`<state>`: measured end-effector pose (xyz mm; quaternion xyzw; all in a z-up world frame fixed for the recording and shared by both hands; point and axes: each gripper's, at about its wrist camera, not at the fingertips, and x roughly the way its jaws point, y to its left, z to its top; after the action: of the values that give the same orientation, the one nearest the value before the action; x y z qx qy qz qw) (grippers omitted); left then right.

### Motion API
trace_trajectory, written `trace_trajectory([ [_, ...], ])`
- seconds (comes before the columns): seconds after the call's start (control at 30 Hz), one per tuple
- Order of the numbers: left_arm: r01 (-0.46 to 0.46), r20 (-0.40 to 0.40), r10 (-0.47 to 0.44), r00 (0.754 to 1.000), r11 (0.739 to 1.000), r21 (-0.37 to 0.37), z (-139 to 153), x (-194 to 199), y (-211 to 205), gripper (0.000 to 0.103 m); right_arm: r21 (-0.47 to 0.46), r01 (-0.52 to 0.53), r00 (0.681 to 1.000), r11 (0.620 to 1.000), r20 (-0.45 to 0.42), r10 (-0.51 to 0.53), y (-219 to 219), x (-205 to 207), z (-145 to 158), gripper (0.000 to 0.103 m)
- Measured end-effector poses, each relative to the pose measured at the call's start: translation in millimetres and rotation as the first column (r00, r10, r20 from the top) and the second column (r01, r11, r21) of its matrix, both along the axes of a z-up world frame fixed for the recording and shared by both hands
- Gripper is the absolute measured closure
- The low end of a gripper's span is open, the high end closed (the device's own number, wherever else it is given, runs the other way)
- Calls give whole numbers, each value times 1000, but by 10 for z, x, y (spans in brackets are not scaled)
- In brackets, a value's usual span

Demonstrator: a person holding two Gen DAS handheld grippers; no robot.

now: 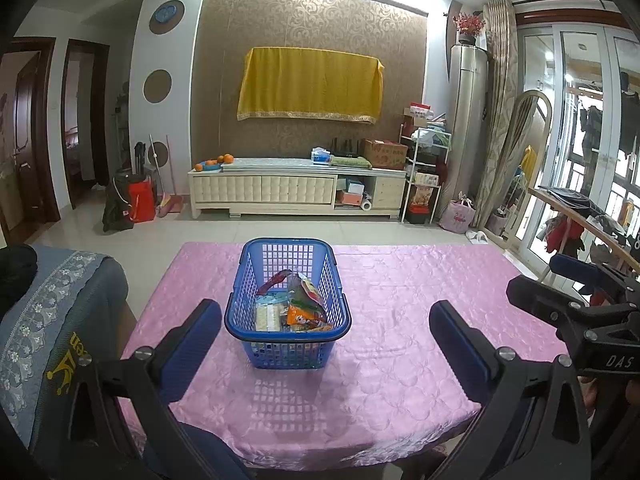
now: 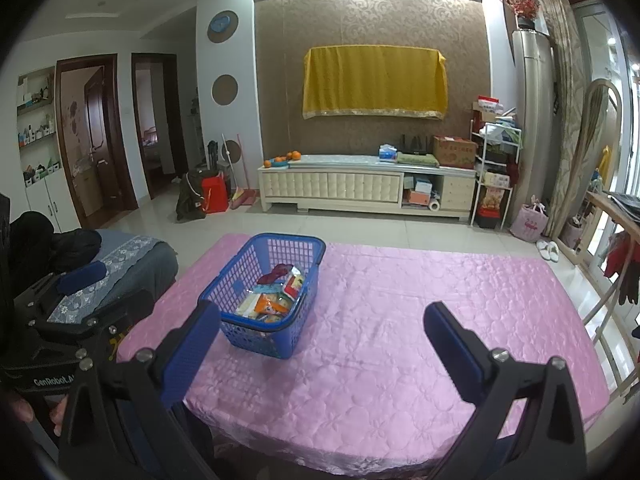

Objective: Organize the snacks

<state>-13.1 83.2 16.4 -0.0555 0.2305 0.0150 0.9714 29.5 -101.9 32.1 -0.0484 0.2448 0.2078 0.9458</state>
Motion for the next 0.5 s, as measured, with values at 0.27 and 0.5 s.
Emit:
trace_trajectory([
  [0.27,2,-4,-2,1000,1000,-8,-16,6,-7,0,-1,0,1000,1000,-2,0,-6,-6,1,0],
  [0.5,20,-15,-20,1000,1000,-9,-49,32,-32,0,-7,0,1000,1000,-6,0,39,-3,-15,0],
])
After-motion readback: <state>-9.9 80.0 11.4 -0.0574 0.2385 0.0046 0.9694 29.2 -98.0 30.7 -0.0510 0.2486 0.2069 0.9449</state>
